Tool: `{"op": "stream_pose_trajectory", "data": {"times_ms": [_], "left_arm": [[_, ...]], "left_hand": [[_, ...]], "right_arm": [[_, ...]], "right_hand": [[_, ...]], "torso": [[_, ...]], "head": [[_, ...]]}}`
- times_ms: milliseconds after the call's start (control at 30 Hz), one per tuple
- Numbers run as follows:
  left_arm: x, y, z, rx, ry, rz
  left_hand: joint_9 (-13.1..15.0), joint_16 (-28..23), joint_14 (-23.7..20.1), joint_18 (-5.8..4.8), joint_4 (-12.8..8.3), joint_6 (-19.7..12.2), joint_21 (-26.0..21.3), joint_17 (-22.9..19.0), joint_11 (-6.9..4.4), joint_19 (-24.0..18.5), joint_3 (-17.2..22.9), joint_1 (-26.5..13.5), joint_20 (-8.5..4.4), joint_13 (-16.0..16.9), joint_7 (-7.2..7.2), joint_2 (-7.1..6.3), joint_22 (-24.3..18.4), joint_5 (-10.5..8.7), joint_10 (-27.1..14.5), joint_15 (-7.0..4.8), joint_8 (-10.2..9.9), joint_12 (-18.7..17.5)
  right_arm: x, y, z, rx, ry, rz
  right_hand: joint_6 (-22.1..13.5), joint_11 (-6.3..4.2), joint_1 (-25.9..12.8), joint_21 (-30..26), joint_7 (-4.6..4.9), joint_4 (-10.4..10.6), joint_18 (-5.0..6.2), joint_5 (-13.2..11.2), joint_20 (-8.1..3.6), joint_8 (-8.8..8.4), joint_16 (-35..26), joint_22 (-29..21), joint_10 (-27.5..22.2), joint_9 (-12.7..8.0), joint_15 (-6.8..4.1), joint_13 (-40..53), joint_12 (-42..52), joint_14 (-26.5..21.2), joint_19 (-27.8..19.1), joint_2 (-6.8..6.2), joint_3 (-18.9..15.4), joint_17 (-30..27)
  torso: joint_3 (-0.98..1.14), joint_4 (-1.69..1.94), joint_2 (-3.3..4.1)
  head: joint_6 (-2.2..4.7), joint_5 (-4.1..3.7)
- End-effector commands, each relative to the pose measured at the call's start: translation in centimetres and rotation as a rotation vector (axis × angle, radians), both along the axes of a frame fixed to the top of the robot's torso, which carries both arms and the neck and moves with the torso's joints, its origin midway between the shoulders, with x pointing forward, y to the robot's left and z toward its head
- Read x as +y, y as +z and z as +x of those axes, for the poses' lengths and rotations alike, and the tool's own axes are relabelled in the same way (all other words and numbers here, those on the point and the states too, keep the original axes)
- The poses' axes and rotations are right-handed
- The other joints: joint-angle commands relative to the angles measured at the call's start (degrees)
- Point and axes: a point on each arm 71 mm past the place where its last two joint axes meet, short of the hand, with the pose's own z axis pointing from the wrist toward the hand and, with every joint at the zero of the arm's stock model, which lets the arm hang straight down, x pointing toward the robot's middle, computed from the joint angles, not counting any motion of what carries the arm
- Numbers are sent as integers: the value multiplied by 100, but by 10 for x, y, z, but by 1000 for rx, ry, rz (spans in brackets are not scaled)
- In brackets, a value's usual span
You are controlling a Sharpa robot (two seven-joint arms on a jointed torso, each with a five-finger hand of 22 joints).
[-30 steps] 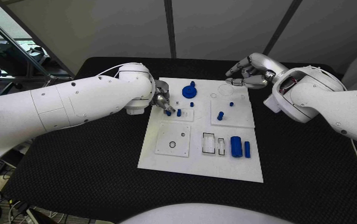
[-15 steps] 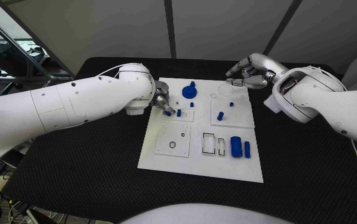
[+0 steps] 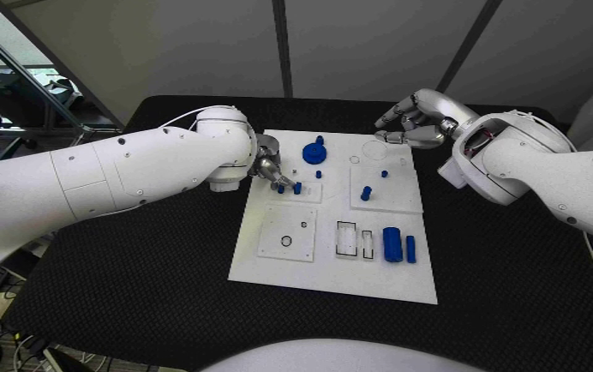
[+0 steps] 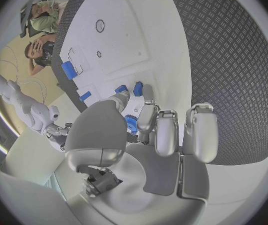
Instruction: Assemble the parts on the task board
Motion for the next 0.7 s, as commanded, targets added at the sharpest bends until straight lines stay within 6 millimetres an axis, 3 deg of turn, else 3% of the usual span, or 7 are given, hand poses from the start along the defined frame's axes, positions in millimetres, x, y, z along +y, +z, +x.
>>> {"op": "stream_pose_trajectory", "data": {"times_ms": [33,300,433,667,700], "left_arm": [[0,1,0,-14,17,-8],[5,2,-2,-14,23,-4],[10,9,-1,-39,40,-25],[15,26,4,-152,77,-130],[15,29,5,-175,78,-153]], "left_hand": [[10,13,421,8,4,35,1,831,-16,286,-20,-18,-25,5,13,24,1265,10,28,-32,-27,5],[18,13,422,9,-2,41,-4,831,-18,285,-74,-11,-26,9,8,65,1264,15,30,-33,-29,6],[31,9,420,30,-13,11,-104,826,-15,249,-107,80,-27,-65,14,182,1236,24,-17,-32,-51,-55],[30,3,417,157,17,-176,-750,818,55,11,-221,76,9,-530,97,309,1051,27,-332,19,-159,-434],[21,2,417,211,13,-240,-1040,817,81,-99,-267,60,26,-768,125,316,964,28,-494,38,-197,-632]], "right_arm": [[1,2,0,-12,7,4],[0,2,0,-13,6,4],[0,2,0,-13,6,4],[-1,2,0,-13,3,3],[-1,2,1,-13,2,3]], "right_hand": [[26,3,-14,-18,7,0,102,19,-18,26,-36,-6,-35,-9,-49,188,-39,449,-31,-43,37,830],[26,3,-14,-18,7,0,102,19,-18,26,-36,-6,-35,-9,-49,188,-39,449,-31,-43,37,830],[26,3,-14,-18,7,0,102,19,-18,26,-36,-6,-35,-9,-49,188,-39,449,-31,-43,37,830],[24,3,-15,-17,8,3,102,22,-18,25,-35,-4,-34,-10,-49,189,-37,449,-30,-47,41,831],[24,3,-15,-17,8,3,102,22,-18,25,-35,-4,-34,-10,-49,189,-37,449,-30,-47,41,831]], "torso": [[-2,0,-1],[-3,3,-2],[-1,6,-1],[-3,2,-5],[-3,2,-3]], "head": [[-1,4],[5,4],[13,5],[31,-10],[32,-13]]}}
